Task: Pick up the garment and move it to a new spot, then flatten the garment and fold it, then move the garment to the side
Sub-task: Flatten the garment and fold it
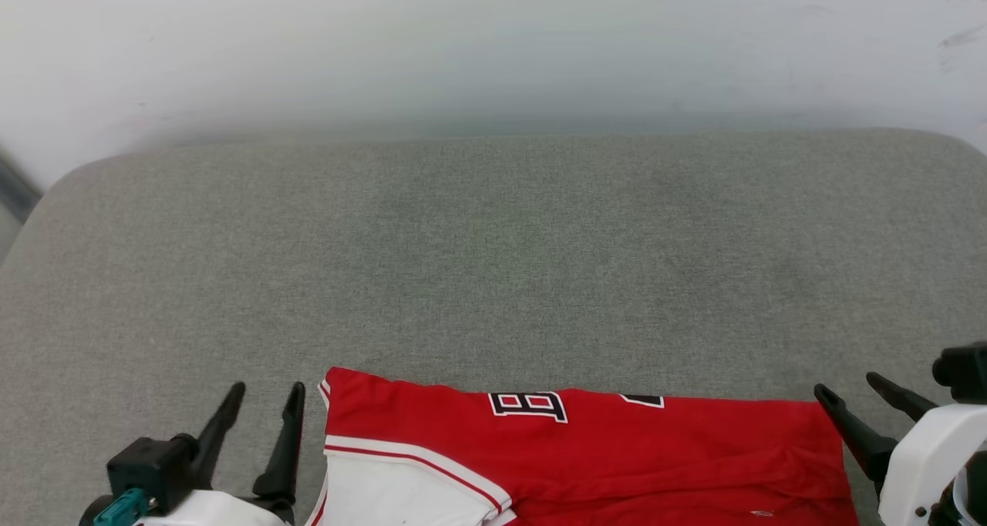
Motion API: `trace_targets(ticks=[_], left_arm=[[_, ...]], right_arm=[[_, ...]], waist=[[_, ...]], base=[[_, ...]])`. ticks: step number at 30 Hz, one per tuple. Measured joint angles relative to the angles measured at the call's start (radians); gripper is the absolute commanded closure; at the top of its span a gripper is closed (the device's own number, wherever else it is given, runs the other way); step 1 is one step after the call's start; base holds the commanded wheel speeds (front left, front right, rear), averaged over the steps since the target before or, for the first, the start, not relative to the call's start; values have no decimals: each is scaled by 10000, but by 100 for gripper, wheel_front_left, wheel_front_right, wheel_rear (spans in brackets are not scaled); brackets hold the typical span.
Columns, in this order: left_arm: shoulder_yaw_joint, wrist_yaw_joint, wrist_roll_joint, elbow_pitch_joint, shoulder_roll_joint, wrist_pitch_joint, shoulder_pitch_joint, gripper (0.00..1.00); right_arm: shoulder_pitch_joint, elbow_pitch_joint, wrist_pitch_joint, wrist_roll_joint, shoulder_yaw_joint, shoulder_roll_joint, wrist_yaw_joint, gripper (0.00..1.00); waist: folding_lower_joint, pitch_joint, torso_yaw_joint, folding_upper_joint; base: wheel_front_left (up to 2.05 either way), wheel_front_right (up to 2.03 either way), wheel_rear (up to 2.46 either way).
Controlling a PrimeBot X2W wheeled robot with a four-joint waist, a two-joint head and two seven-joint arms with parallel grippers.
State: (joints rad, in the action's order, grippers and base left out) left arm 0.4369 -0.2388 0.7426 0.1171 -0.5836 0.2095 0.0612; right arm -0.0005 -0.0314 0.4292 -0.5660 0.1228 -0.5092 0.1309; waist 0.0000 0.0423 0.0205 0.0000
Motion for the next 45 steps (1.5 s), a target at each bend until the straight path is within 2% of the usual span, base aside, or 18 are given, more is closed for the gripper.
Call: trace_targets(ticks=[4, 7, 13, 18, 25, 33, 45], left_arm=[[-790, -155, -583, 21, 608, 497, 115, 0], [-1962, -10, -1860, 623, 1482, 510, 138, 0], [-3241, 821, -4458, 1210, 2750, 535, 728, 0], [-3762, 1432, -5386, 1143, 3467, 535, 974, 0], [-4172, 2280, -6011, 1053, 4023, 535, 852, 0], [-4372, 3012, -6380, 763, 4544, 535, 540, 0], [-4671, 3381, -6648, 639, 4757, 535, 369, 0]], right_arm=[[448, -228, 219, 332, -999, 913, 0, 0], [742, -326, 366, 708, -1580, 1471, 0, 0], [1134, -418, 627, 1158, -2370, 2508, 0, 0], [1346, -401, 821, 1540, -2709, 2909, 0, 0], [1488, -132, 1457, 2247, -3313, 3233, 0, 0], [1494, 458, 2069, 2305, -3241, 3505, -2, 0], [1282, 1346, 1762, 2215, -3076, 3511, -21, 0]], waist=[[0, 85, 56, 0], [0, 193, 119, 0], [0, 413, 210, 0], [0, 562, 254, 0], [0, 869, 402, 0], [0, 1249, 685, 0], [-1, 1446, 949, 0]], base=[[0, 0, 0], [0, 0, 0], [0, 0, 0], [0, 0, 0], [0, 0, 0], [0, 0, 0], [0, 0, 0]])
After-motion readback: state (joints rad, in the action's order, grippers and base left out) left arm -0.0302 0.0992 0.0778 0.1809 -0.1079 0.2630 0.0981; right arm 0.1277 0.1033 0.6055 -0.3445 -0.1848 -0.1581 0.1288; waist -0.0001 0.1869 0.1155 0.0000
